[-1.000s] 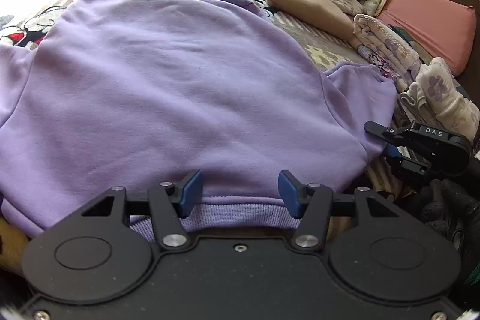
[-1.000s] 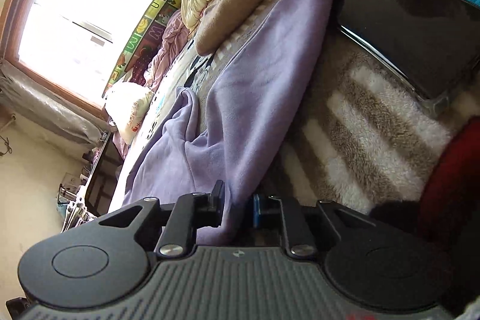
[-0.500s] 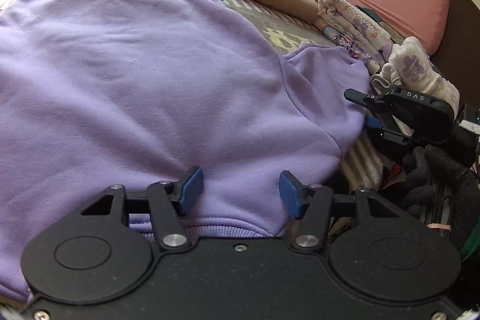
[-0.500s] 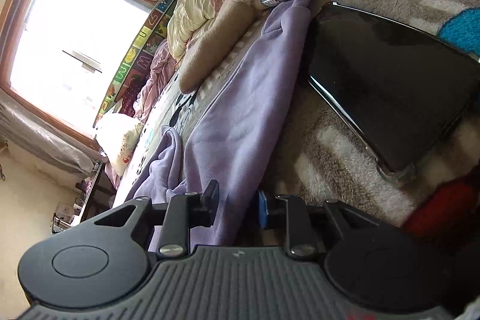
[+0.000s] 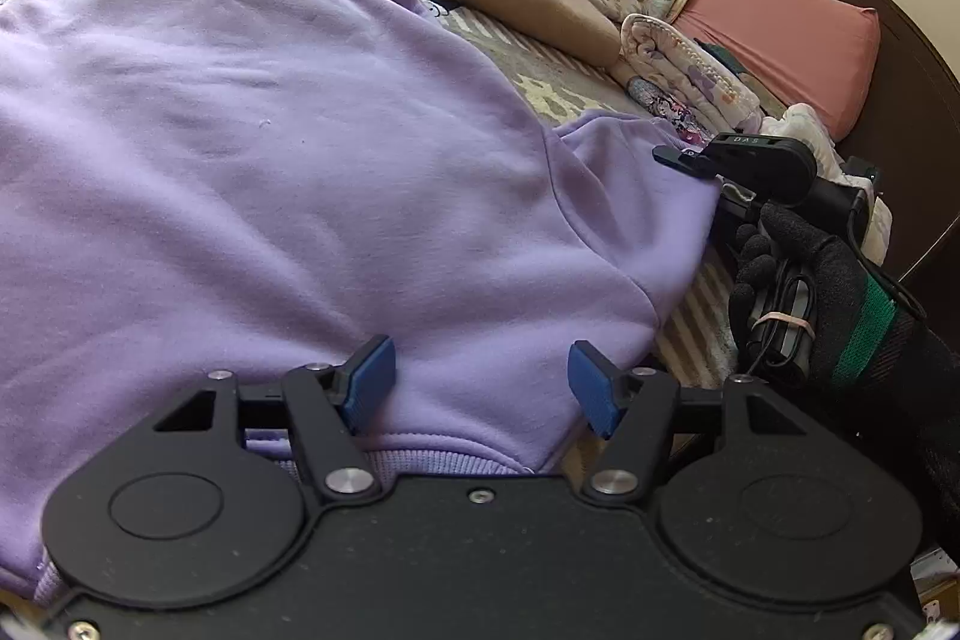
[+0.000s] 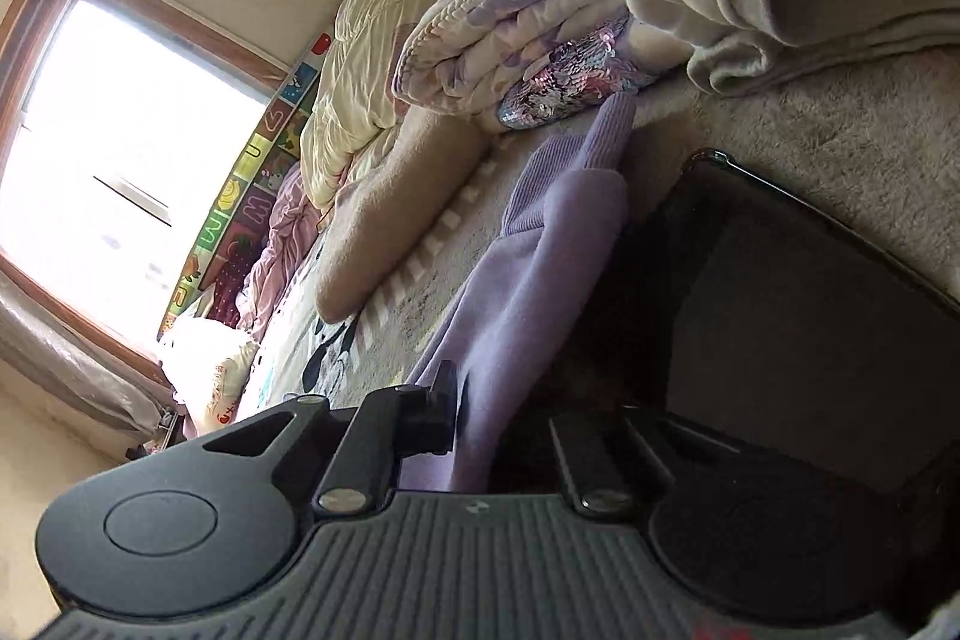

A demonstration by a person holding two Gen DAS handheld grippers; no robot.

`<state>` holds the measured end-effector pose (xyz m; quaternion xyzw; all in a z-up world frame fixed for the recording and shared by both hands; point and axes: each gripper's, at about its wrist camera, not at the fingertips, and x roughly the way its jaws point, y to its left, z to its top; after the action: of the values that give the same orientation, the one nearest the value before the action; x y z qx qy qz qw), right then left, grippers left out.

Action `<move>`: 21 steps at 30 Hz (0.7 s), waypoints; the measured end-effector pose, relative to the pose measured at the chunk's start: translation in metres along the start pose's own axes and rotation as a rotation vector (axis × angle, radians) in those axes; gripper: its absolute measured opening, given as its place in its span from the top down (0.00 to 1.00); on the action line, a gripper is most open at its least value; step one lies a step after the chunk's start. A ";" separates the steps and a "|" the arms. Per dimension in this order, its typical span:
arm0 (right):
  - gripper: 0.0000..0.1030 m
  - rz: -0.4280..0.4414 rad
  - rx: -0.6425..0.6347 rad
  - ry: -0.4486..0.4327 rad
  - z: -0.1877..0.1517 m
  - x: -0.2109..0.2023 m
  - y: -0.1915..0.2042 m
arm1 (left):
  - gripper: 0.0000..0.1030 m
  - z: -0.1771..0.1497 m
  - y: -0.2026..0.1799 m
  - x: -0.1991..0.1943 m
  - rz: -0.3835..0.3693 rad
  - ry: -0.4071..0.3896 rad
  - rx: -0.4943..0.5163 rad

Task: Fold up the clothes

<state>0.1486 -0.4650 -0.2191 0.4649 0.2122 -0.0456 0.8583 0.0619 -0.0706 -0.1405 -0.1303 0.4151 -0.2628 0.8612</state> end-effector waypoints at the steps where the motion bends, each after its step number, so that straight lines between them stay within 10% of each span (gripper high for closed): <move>1: 0.98 -0.028 -0.033 -0.003 0.000 0.001 0.003 | 0.38 0.000 0.001 0.000 -0.004 0.001 -0.007; 8: 0.89 -0.123 -0.188 -0.027 -0.003 -0.012 0.011 | 0.38 0.000 0.007 -0.002 -0.029 -0.005 -0.055; 13: 0.71 0.016 -0.141 0.052 -0.034 -0.038 0.004 | 0.38 0.001 0.010 -0.003 -0.037 -0.002 -0.082; 21: 0.98 -0.055 0.028 -0.074 -0.032 -0.072 -0.020 | 0.38 -0.001 0.010 -0.006 -0.031 0.000 -0.100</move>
<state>0.0672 -0.4584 -0.2205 0.4689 0.1922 -0.0892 0.8575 0.0619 -0.0586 -0.1415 -0.1797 0.4255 -0.2551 0.8494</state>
